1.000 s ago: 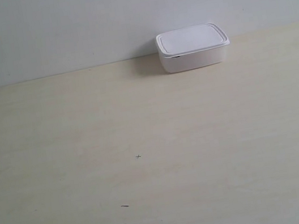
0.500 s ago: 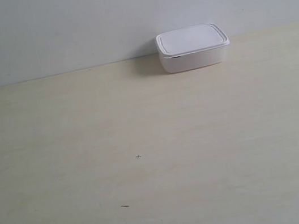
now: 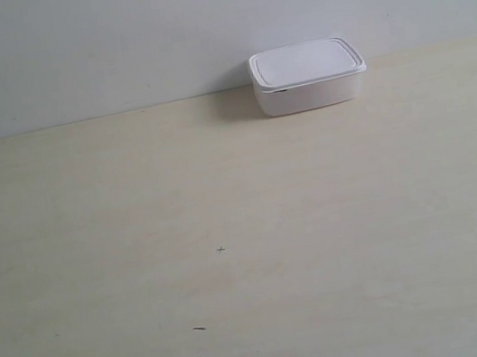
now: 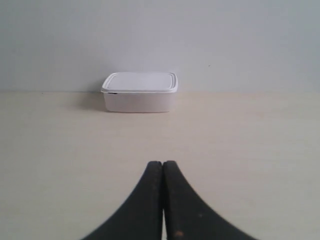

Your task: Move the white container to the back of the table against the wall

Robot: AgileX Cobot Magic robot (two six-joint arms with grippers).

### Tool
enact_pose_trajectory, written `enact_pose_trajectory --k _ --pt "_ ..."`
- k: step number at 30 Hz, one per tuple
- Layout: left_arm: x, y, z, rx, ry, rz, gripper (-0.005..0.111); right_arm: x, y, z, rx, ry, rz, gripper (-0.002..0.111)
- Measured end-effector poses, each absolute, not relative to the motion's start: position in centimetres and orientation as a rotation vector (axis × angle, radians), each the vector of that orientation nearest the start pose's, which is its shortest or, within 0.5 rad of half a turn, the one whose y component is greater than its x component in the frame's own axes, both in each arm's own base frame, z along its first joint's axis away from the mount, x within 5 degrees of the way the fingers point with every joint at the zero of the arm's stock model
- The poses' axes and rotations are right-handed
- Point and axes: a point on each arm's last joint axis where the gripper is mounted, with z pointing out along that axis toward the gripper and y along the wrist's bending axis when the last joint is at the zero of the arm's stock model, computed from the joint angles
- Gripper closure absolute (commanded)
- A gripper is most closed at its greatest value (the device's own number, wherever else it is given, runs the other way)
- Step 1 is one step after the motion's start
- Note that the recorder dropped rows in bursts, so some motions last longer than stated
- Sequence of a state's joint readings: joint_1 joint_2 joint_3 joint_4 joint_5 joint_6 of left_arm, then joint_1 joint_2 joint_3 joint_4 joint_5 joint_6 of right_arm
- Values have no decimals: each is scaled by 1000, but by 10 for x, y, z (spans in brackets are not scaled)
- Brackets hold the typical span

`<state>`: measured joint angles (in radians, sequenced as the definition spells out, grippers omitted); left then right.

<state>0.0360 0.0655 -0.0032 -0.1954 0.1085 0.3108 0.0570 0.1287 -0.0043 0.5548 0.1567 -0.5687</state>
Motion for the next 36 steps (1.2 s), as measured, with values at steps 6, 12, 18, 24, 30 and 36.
enact_pose_trajectory --k 6,12,18,24,30,36 --pt "61 -1 193 99 1733 82 107 64 12 188 -269 1794 -1 108" --pt "60 -1 192 102 1744 79 107 63 10 185 -371 1817 -98 108" --pt "58 -3 182 124 1852 56 107 62 10 183 -387 1833 -102 108" --pt "58 -3 181 126 1856 57 107 62 10 183 -387 1833 -102 108" --pt "58 -3 181 126 1856 57 107 62 10 183 -387 1833 -102 108" --pt "58 -3 181 126 1858 57 107 62 10 183 -387 1833 -102 108"
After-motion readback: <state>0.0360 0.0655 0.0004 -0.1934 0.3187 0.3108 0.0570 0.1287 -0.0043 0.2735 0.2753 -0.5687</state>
